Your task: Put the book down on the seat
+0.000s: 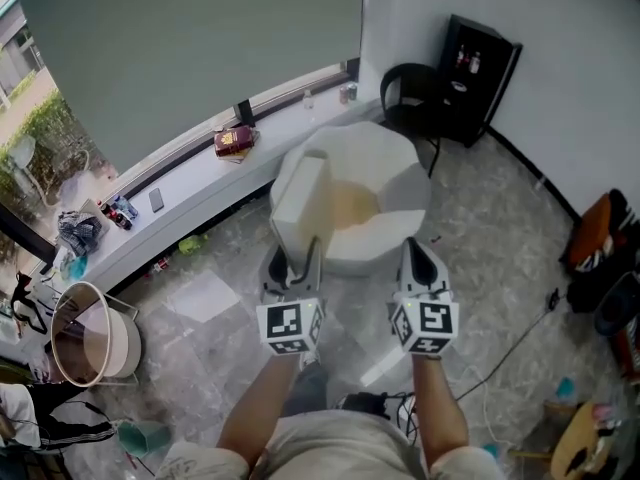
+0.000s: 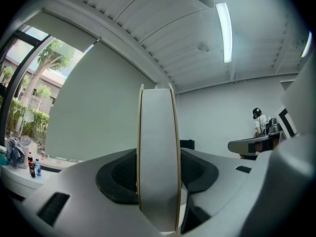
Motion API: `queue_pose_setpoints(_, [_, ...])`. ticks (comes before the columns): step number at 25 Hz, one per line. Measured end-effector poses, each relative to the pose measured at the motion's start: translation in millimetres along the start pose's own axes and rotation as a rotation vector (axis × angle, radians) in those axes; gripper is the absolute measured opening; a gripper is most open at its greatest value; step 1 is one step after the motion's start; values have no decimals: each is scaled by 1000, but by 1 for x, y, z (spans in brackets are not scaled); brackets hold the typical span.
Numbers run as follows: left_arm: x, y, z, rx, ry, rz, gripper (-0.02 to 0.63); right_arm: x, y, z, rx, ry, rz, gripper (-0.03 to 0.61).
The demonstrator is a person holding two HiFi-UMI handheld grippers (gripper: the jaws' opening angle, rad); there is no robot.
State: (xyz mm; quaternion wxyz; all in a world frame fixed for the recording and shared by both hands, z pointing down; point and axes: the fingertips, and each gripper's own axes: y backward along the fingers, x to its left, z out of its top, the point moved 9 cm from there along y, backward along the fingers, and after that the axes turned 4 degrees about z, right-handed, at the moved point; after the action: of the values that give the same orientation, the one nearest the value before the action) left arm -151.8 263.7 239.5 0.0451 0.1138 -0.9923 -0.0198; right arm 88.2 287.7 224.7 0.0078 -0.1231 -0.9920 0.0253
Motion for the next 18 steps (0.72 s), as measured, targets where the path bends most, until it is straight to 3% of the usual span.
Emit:
queue_pose_setpoints(11, [80,-103,0,-1,22,-20,229,29,-122,10,24,38,-13,5])
queue_pose_setpoints(18, [99,-140,-1,-1,33,-49,229,31,-158,16,25,52,-44,5])
